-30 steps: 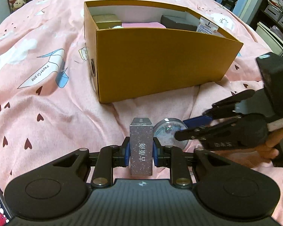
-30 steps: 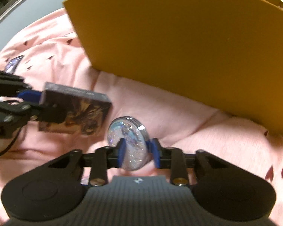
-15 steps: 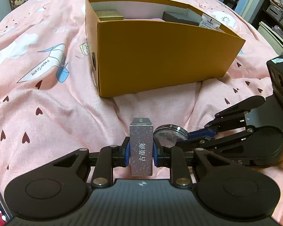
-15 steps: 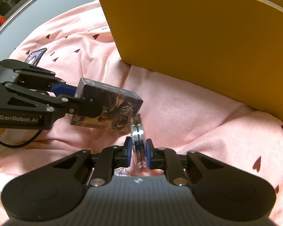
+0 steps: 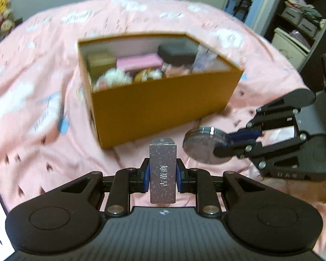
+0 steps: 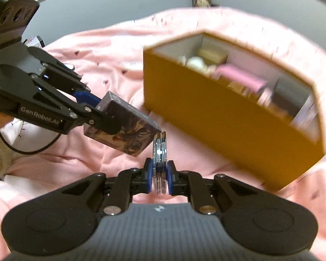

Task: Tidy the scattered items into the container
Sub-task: 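Lift the photo card pack and round compact and carry them over the box with both tools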

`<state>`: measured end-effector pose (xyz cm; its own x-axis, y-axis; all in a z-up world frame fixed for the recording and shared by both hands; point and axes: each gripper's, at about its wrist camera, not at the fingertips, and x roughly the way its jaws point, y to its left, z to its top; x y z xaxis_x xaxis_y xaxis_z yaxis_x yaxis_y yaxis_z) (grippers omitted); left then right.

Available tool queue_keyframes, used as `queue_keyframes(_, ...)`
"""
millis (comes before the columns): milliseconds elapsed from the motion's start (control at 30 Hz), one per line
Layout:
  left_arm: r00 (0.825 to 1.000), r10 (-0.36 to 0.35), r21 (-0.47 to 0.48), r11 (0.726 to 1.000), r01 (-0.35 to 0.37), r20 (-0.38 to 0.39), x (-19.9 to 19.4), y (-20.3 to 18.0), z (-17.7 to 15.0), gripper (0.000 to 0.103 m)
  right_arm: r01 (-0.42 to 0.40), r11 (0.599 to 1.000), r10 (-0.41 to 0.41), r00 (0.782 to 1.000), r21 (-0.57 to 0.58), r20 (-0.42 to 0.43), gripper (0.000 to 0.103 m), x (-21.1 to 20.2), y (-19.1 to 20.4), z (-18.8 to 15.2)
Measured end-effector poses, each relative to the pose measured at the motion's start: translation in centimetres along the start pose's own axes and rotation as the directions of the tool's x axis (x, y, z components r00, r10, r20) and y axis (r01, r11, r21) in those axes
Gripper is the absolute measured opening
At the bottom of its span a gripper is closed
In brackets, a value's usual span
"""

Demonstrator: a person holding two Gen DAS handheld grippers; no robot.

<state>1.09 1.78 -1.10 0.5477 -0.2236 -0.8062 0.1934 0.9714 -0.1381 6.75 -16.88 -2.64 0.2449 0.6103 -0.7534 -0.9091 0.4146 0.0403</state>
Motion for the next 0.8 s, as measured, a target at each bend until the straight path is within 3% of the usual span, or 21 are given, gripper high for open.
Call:
queue_keyframes(233, 0.995, 0.0, 0.107, 0.994, -0.012, 0.104, -4.1, -0.6, 4.4, 0.026, 0.126, 0.984, -0.113, 0.988, -0.126, 0.104, 0.014, -5.0, -1.2, 3.8)
queue_keyframes(433, 0.984, 0.029, 0.137, 0.989, -0.053, 0.174, -4.0, -0.1, 9.1, 0.026, 0.284, 0.932, -0.253, 0.955, -0.225, 0.156, 0.014, -4.2, -3.4, 6.9)
queue_keyframes(633, 0.993, 0.013, 0.054, 0.998, -0.019, 0.114, 0.5, 2.6, 12.3, 0.026, 0.372, 0.876, -0.334, 0.927, -0.307, 0.171, 0.014, -0.8, -6.3, 8.5)
queue_keyframes(800, 0.997, -0.056, -0.04, 0.998, 0.058, 0.044, 4.1, 5.2, 13.5, 0.026, 0.382, 0.833, -0.345, 0.924, -0.401, 0.164, 0.014, 3.0, -7.5, 9.0)
